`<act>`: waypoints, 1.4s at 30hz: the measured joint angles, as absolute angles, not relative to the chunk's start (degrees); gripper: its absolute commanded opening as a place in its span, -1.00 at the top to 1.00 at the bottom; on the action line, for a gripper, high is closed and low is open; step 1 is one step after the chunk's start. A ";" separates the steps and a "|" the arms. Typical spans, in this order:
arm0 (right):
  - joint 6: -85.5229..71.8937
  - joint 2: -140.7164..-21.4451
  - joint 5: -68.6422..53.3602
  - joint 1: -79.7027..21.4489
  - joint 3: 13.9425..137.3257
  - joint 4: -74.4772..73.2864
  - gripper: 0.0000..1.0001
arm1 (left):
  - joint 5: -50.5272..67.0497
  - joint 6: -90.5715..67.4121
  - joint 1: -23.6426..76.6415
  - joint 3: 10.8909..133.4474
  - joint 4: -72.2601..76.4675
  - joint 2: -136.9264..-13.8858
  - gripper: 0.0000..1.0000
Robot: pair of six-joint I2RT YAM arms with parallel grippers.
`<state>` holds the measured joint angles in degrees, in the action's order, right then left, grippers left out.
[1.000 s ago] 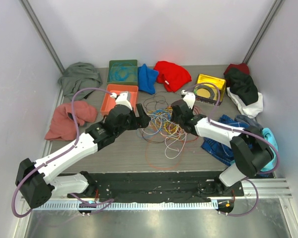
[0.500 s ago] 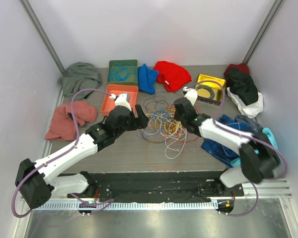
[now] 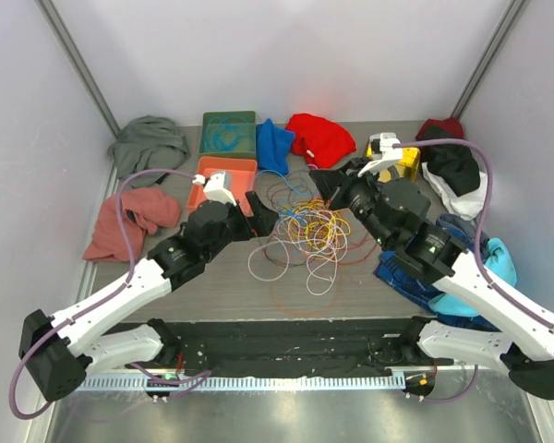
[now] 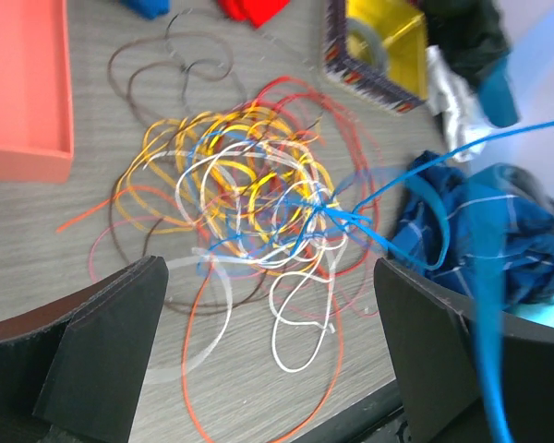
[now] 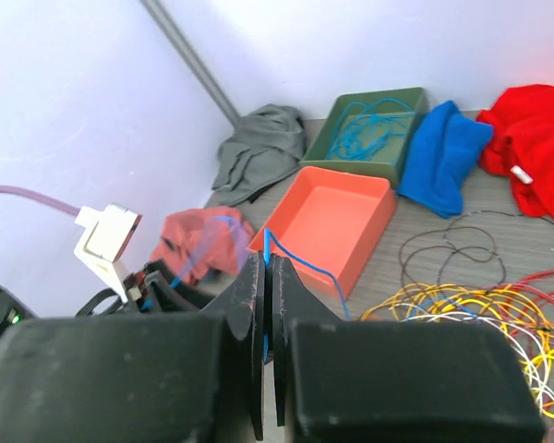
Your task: Untangle the cables
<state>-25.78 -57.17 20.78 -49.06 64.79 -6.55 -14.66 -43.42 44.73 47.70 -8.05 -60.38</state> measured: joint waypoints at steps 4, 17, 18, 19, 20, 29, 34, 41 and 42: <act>-25.82 -56.93 18.15 -49.69 68.93 -9.63 0.98 | -13.78 -41.91 44.73 47.00 -5.06 -57.19 -0.99; -23.24 -55.96 15.33 -50.04 84.99 -12.43 0.98 | -15.00 -36.82 44.73 42.19 2.59 -47.11 -1.00; -23.46 -55.22 15.57 -50.04 83.66 -12.51 0.98 | -14.96 -36.82 44.73 41.89 2.76 -47.11 -1.00; -23.99 -54.30 15.92 -50.04 81.32 -12.23 0.98 | -14.94 -36.82 44.73 41.58 2.85 -47.09 -1.00; -24.56 -53.67 16.23 -50.04 78.67 -11.90 0.98 | -14.90 -36.80 44.71 41.06 3.27 -47.03 -1.00; -28.75 -56.55 17.41 -50.04 64.51 -16.38 0.98 | -7.20 -36.21 44.73 35.31 12.84 -48.03 -0.99; -28.77 -56.07 18.00 -50.04 68.40 -15.97 0.98 | -2.98 -39.75 45.50 29.47 22.94 -52.77 -1.00; -28.08 -56.25 17.76 -50.04 76.73 -14.35 0.98 | -3.14 -41.65 47.81 26.35 25.58 -54.76 -1.00; -27.92 -56.36 17.56 -50.04 77.76 -14.11 0.98 | -3.27 -41.63 47.90 26.59 26.11 -54.89 -0.99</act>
<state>-27.92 -56.36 17.56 -50.04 77.76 -14.11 -3.27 -41.63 47.90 26.59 26.11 -54.89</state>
